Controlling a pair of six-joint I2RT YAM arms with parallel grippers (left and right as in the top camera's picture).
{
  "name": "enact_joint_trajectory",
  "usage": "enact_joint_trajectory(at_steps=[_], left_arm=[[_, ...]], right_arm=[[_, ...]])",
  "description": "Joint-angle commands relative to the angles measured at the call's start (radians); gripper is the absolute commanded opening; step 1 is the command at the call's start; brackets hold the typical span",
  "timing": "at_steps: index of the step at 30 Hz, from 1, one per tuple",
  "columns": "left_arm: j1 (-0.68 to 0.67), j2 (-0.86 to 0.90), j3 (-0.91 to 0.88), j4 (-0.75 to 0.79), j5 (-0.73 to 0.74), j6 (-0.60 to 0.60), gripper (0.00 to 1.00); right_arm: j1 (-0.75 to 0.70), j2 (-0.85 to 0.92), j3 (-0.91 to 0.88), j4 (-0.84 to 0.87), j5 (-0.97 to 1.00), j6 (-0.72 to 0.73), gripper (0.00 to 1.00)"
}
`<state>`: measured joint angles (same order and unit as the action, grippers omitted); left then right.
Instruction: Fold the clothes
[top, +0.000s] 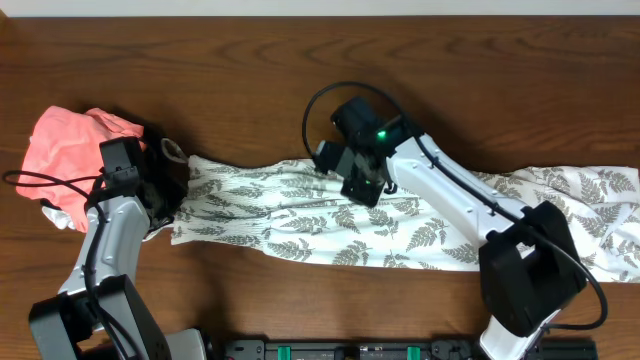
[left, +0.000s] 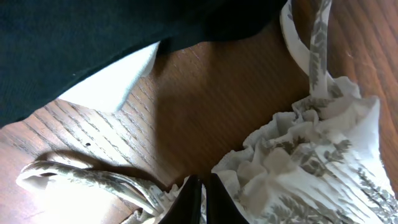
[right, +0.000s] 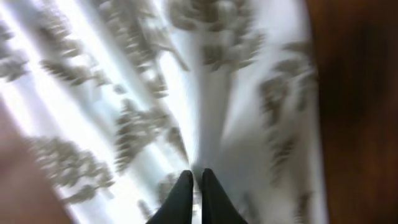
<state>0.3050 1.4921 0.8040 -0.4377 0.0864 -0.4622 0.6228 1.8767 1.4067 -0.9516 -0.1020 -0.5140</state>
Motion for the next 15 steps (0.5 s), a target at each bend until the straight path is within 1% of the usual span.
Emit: enact_joint_trajectory(at_steps=[1, 4, 6, 7, 8, 9, 12, 15], left_arm=[[0.005, 0.004, -0.002, 0.001, -0.024, 0.02, 0.06], [0.005, 0.004, -0.002, 0.0, -0.017, 0.016, 0.07], [0.005, 0.004, -0.002, 0.001, -0.001, 0.016, 0.06], [0.005, 0.004, -0.002, 0.002, 0.011, 0.016, 0.06], [0.005, 0.004, -0.002, 0.006, 0.025, 0.017, 0.06], [0.005, 0.003, -0.001, 0.011, 0.035, 0.017, 0.06], [0.005, -0.006, -0.001, 0.035, 0.084, 0.02, 0.06], [0.005, -0.042, -0.001, 0.085, 0.187, 0.052, 0.06]], right_arm=[[0.043, -0.005, -0.008, -0.016, -0.089, 0.021, 0.08], [0.072, -0.005, -0.009, -0.022, -0.09, 0.021, 0.13], [0.09, -0.005, -0.009, -0.024, -0.09, 0.021, 0.13], [0.1, -0.005, -0.009, -0.022, -0.089, 0.02, 0.1], [0.106, -0.005, -0.009, -0.013, -0.077, 0.021, 0.04], [0.107, -0.005, -0.009, -0.005, -0.067, 0.026, 0.02], [0.1, -0.006, -0.006, 0.078, 0.089, 0.167, 0.01], [0.078, -0.023, 0.01, 0.143, 0.223, 0.268, 0.01]])
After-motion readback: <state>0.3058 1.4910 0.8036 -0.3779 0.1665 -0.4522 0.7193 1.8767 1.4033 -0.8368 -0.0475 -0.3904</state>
